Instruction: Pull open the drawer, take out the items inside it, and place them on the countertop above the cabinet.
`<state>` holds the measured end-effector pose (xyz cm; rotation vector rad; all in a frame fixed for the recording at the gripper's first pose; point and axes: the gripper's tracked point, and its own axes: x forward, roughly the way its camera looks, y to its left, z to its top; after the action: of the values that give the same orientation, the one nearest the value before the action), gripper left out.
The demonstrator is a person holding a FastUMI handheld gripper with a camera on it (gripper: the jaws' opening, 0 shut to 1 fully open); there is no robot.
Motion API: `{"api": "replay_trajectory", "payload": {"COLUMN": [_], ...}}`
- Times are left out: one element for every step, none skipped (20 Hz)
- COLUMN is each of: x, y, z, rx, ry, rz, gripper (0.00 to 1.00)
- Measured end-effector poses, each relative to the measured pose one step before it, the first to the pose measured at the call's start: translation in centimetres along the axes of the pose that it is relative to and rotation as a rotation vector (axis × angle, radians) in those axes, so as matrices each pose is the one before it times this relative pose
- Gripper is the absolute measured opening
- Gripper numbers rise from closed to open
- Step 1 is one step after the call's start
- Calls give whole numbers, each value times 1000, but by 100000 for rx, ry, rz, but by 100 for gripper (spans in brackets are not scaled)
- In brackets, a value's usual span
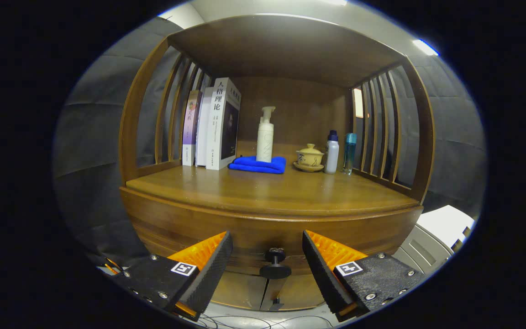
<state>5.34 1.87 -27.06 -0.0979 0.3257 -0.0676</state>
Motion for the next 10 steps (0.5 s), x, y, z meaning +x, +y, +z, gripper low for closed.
{"api": "replay_trajectory", "payload": {"x": [273, 117, 207, 121, 203, 67, 134, 37, 72, 85], "y": [-129, -24, 186, 93, -109, -280, -232, -65, -71, -172], "z": [-269, -269, -454, -230, -248, -231, -410, -248, -346, -227], "rx": [-493, -139, 496, 875, 706, 427, 263, 32, -120, -441], "ry": [689, 587, 636, 278, 537, 531, 606, 451, 321, 494], "rz": [-355, -90, 920, 626, -581, -579, -303, -182, -76, -444], "gripper": [95, 95, 95, 95, 95, 95, 94, 92, 91, 89]}}
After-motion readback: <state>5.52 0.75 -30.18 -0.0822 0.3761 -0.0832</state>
